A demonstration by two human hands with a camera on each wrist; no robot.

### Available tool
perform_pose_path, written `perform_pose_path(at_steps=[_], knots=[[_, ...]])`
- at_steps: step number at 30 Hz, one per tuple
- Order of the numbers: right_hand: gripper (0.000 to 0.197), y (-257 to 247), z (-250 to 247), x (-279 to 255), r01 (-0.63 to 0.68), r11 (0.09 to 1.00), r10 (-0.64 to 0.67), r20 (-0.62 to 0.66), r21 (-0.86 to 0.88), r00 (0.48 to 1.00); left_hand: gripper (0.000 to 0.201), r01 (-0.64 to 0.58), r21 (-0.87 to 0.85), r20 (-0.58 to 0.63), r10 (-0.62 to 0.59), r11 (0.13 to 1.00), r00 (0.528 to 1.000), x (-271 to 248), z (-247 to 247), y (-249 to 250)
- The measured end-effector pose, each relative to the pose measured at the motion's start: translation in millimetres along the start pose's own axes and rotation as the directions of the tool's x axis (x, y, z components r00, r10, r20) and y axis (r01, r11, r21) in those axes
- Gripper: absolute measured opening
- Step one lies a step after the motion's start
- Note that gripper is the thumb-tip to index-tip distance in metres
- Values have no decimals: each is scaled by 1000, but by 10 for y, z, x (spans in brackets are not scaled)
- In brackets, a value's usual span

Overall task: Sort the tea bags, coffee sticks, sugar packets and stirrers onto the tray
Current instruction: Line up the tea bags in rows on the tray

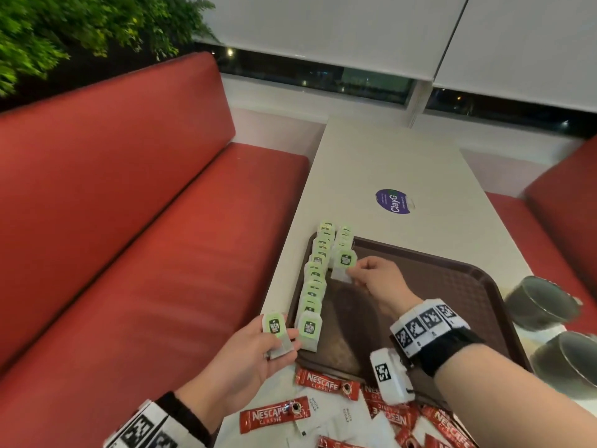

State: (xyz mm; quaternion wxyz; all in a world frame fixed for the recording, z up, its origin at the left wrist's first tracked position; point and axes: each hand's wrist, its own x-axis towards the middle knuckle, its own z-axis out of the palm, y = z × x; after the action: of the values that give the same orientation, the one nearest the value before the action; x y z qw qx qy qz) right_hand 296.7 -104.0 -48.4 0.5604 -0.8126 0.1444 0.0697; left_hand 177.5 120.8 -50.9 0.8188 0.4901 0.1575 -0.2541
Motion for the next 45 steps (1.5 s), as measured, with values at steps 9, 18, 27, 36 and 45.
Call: perform_pose_path(at_steps=[9,18,27,36,45], knots=[[14,70,188,572,-225,967,224,-22,-119,974,33,-44,-42,-46,42,998,998,-126,-124,18],[23,12,224,671,-196,917,196,-34,-347,980,33,-58,-57,-49,55,997,997,-172,-194,-13],[28,19,201,619,-137,912,112,-86,-386,990,35,-56,-9,3,56,998,998,-124,-158,-53],[10,-268,272,-680,231,955,-147,380,-185,913,32,-103,5,23,103,995,994,-127,-33,22],[7,-60,386,-1031,156,978,-103,328,-139,939,34,-101,109,69,94,989,993,-113,140,15]])
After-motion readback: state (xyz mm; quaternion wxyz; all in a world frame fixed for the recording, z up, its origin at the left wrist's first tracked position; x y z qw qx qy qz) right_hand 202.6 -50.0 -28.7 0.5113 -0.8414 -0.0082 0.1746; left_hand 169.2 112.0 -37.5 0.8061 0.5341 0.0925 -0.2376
